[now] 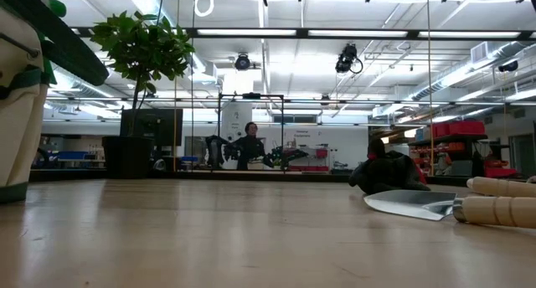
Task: Pick & Place Garden tools in Gardening bag
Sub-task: Put the shear scissors into the gardening bag
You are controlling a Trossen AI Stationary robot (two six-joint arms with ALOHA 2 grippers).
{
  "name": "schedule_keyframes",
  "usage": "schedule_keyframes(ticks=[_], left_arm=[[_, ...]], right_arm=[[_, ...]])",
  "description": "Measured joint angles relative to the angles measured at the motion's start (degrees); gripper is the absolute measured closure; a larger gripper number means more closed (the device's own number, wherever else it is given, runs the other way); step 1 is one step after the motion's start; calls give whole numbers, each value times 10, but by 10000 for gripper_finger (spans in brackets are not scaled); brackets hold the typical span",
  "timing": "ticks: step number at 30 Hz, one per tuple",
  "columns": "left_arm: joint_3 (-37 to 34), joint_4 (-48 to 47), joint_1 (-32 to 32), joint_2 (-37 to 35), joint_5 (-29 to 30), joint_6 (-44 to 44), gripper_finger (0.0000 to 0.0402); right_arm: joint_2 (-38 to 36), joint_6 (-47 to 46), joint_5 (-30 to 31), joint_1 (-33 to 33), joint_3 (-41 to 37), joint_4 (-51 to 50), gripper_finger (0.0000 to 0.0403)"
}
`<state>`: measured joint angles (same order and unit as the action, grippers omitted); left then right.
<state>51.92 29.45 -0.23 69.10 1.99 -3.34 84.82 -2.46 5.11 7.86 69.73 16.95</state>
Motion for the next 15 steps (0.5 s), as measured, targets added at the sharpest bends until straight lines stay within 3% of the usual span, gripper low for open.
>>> schedule_keyframes(ticks=[15], left_arm=[[0,-1,0,-1,-18,-4,299]], right_arm=[[0,0,0,0,0,-1,357]])
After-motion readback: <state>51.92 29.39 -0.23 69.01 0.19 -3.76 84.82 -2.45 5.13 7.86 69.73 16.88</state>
